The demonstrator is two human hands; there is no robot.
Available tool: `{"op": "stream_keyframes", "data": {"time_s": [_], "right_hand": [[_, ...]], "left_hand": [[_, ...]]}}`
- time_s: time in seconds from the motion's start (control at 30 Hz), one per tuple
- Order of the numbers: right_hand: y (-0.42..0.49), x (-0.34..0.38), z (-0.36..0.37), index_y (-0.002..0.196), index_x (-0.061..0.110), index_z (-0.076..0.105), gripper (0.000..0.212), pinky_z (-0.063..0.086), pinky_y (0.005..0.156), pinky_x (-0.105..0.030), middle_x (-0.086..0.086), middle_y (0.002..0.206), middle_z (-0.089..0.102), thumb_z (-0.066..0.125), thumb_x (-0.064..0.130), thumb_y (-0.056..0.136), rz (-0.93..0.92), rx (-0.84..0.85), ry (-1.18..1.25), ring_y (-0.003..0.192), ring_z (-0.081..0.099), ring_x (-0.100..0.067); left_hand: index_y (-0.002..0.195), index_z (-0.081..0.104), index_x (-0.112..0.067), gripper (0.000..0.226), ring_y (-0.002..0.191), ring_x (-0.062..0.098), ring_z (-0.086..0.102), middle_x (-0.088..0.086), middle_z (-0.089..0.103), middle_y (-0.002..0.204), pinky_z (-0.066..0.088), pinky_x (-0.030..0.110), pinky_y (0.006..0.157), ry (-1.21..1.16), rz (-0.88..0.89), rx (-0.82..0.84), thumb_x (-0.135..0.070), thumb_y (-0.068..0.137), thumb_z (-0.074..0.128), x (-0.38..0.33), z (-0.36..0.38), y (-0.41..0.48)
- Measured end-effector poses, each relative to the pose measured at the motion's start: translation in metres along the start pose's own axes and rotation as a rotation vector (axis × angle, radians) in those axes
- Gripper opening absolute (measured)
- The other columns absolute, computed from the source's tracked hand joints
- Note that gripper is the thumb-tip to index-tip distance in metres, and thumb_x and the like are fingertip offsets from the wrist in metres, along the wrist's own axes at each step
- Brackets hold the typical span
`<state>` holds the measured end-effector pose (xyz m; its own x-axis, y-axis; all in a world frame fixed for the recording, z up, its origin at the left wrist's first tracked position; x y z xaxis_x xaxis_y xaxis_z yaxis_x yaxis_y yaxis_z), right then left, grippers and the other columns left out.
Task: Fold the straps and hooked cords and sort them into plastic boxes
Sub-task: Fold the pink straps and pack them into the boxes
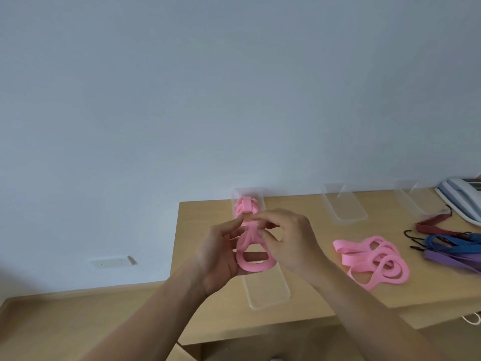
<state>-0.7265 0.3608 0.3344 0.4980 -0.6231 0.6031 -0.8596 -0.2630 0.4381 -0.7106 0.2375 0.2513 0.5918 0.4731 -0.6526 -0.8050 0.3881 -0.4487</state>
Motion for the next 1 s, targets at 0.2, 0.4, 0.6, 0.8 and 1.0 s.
{"op": "stream_keyframes", "data": {"time_s": [0.2, 0.4, 0.6, 0.8, 1.0], "right_hand": [[-0.01, -0.01, 0.039, 0.116, 0.019, 0.071, 0.037, 0.049, 0.093, -0.031, 0.005, 0.119, 0.065, 0.065, 0.001, 0.084, 0.072, 0.292, -0.061, 0.108, 0.06, -0.013], [-0.014, -0.021, 0.043, 0.099, 0.013, 0.074, 0.029, 0.054, 0.079, -0.033, 0.006, 0.098, 0.073, 0.075, -0.002, 0.074, 0.024, 0.182, 0.003, 0.09, 0.067, -0.012], [-0.009, -0.05, 0.062, 0.108, 0.014, 0.07, 0.043, 0.05, 0.093, -0.028, 0.003, 0.118, 0.064, 0.088, 0.015, 0.069, -0.074, 0.274, -0.023, 0.11, 0.059, -0.014], [0.017, -0.102, 0.088, 0.119, 0.014, 0.066, 0.062, 0.043, 0.101, -0.022, 0.005, 0.127, 0.061, 0.09, 0.028, 0.063, -0.039, 0.488, 0.003, 0.12, 0.05, -0.009], [0.043, -0.14, 0.088, 0.099, 0.01, 0.068, 0.035, 0.052, 0.082, -0.03, 0.0, 0.102, 0.07, 0.086, 0.012, 0.069, -0.033, 0.311, 0.061, 0.094, 0.064, -0.02]], "left_hand": [[0.097, 0.079, 0.004, 0.041, 0.094, 0.049, 0.072, 0.024, 0.072, 0.102, 0.058, 0.063, 0.086, 0.014, -0.049, -0.037, -0.034, 0.081, 0.076, 0.007, -0.025, 0.01], [0.114, 0.068, 0.007, 0.053, 0.089, 0.042, 0.07, 0.023, 0.067, 0.104, 0.059, 0.062, 0.083, -0.054, -0.136, -0.187, -0.032, 0.078, 0.078, 0.015, -0.049, 0.032], [0.112, 0.069, 0.0, 0.056, 0.078, 0.034, 0.072, 0.019, 0.073, 0.098, 0.061, 0.048, 0.074, -0.046, -0.152, -0.247, -0.038, 0.072, 0.077, 0.006, -0.063, 0.065], [0.104, 0.072, 0.005, 0.046, 0.092, 0.042, 0.07, 0.022, 0.07, 0.099, 0.052, 0.069, 0.096, -0.086, -0.208, -0.284, -0.029, 0.074, 0.08, 0.005, -0.07, 0.107], [0.102, 0.073, -0.005, 0.039, 0.078, 0.028, 0.073, 0.011, 0.076, 0.091, 0.062, 0.044, 0.076, 0.187, -0.191, -0.43, -0.043, 0.092, 0.068, -0.002, -0.087, 0.143]]}}
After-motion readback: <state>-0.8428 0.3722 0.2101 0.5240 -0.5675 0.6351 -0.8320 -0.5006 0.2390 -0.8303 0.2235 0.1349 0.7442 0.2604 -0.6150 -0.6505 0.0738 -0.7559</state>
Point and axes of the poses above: each hand's wrist, its own y-axis towards the middle knuckle, its own z-axis out of the palm, x = y × z, the point moved 8 cm from there along y, towards the middle knuckle
